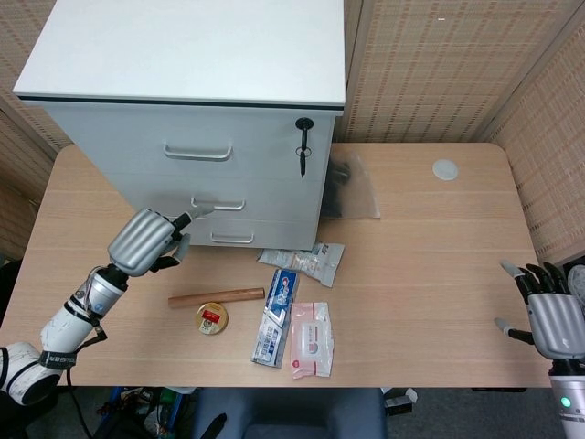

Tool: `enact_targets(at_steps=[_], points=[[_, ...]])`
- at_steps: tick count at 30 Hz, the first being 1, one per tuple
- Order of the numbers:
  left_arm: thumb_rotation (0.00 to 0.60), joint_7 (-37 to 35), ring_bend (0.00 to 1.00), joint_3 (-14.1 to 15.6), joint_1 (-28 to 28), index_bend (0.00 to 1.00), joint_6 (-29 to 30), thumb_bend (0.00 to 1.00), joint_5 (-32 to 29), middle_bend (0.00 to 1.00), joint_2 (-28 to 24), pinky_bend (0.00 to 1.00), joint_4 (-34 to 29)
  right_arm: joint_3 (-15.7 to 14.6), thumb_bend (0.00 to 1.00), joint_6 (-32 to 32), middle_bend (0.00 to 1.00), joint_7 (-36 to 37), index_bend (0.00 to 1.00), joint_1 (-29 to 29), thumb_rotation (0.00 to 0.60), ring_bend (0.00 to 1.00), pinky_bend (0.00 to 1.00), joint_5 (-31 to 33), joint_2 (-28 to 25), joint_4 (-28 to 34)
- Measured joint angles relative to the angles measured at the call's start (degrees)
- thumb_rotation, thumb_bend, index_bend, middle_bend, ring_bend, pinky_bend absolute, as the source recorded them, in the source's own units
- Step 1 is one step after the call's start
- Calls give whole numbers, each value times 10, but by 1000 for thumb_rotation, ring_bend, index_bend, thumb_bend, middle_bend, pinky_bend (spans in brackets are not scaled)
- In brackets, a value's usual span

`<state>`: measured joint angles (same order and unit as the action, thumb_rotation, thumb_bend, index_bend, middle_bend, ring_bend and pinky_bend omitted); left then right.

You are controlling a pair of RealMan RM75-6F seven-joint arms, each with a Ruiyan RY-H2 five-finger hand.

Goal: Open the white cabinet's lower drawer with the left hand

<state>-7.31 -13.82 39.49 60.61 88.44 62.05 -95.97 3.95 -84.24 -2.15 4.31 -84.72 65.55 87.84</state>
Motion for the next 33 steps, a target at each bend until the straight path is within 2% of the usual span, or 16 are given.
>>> enact_targets(at_steps=[33], points=[[600, 9, 996, 7, 39, 190, -36, 677, -53, 989, -1, 1000, 11, 0, 46, 2, 264, 15, 162, -4, 600, 152, 84, 7, 3, -13]])
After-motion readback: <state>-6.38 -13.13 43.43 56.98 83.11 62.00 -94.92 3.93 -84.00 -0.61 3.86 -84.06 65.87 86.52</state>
